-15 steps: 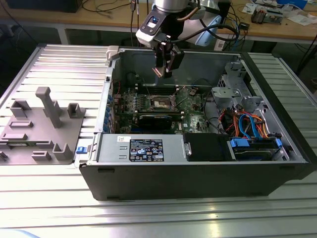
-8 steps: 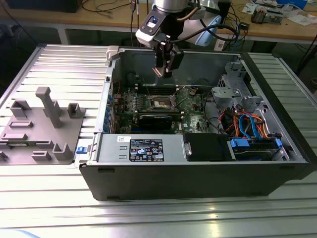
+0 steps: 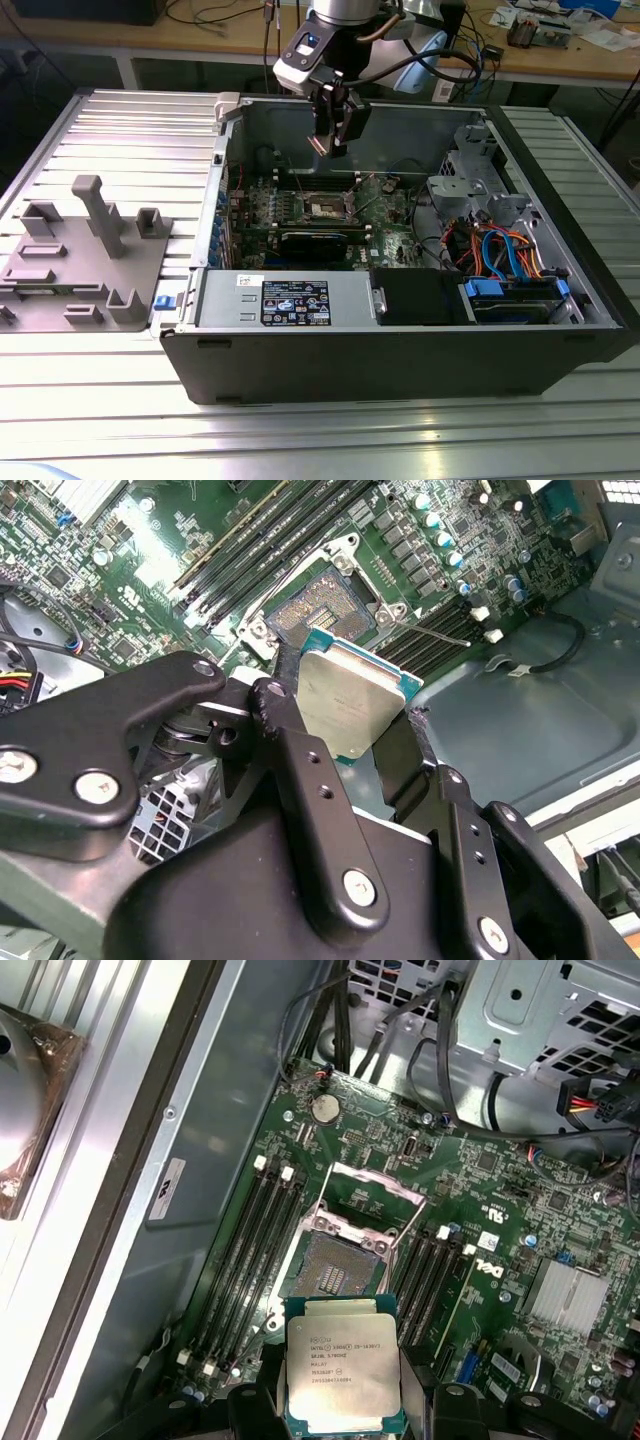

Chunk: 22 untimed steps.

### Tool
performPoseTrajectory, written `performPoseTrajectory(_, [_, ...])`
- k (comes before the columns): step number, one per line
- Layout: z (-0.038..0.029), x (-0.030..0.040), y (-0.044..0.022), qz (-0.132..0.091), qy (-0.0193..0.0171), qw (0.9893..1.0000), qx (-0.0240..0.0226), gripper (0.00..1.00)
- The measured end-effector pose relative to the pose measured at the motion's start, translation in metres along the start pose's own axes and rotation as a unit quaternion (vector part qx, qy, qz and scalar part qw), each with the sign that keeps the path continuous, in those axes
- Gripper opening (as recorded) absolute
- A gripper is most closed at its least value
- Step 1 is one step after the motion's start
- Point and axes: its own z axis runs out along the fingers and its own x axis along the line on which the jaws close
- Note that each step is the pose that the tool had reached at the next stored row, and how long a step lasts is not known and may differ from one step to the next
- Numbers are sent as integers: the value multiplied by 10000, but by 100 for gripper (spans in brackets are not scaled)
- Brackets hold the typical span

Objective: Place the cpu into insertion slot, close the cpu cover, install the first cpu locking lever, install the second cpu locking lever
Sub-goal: 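Place the cpu into insertion slot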

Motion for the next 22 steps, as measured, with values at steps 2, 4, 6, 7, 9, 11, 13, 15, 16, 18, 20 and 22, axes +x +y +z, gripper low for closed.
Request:
performPoseTrajectory(2, [0, 0, 0, 11, 0, 10000, 0, 54])
performPoseTrajectory(4, [0, 0, 0, 22, 0, 10000, -1, 54])
performPoseTrajectory(6, [0, 0, 0, 33, 0, 10000, -1, 54])
performPoseTrajectory(7, [0, 0, 0, 37, 0, 10000, -1, 54])
performPoseTrajectory(9, [0, 0, 0, 48, -1, 10000, -1, 54])
performPoseTrajectory(11, [0, 0, 0, 58, -1, 10000, -1, 54])
performPoseTrajectory(13, [0, 0, 0, 71, -1, 10000, -1, 54])
performPoseTrajectory(15, [0, 0, 0, 84, -1, 10000, -2, 54])
performPoseTrajectory(16, [0, 0, 0, 89, -1, 10000, -2, 54])
performPoseTrajectory(18, [0, 0, 0, 105, -1, 9999, -2, 54])
performPoseTrajectory(20, [0, 0, 0, 121, -1, 9999, -2, 54])
performPoseTrajectory(22, [0, 0, 0, 132, -1, 9999, -2, 54])
